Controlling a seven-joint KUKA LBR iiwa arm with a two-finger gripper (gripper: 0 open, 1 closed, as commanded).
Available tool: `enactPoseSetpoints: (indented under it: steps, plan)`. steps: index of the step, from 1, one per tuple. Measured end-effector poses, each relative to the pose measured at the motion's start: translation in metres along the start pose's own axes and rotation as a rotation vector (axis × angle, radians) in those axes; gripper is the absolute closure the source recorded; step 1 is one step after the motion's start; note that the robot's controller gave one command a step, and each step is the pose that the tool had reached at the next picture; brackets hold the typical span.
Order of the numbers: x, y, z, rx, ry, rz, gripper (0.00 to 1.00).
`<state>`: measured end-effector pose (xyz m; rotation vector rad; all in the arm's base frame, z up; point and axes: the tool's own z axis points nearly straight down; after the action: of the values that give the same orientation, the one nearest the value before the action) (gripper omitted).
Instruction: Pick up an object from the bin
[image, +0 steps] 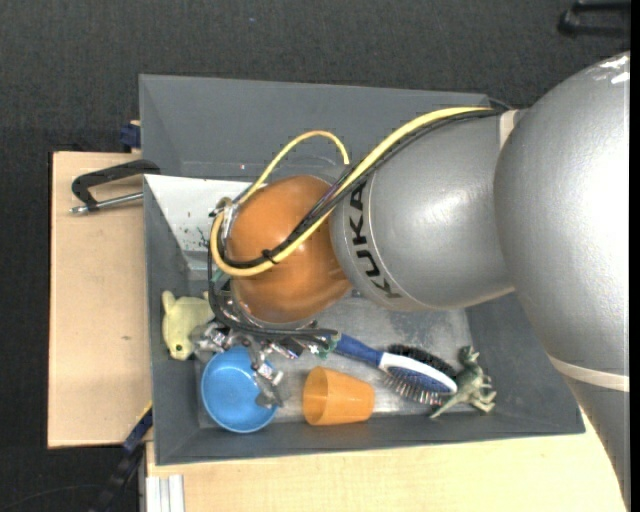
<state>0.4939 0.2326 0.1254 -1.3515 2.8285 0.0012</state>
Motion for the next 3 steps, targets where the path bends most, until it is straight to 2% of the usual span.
enactPoseSetpoints:
  steps: [1,2,3]
  plan:
    - [-0.0063,-0.0074,0.0562,-0.004,0.009,-0.399,0.0]
    - [-0.0069,-0.0076,0.0553,-0.004,0.006,-0.396,0.0]
    - [-0.0081,-0.0073,0.0549,-0.003,0.001,-0.396,1.0]
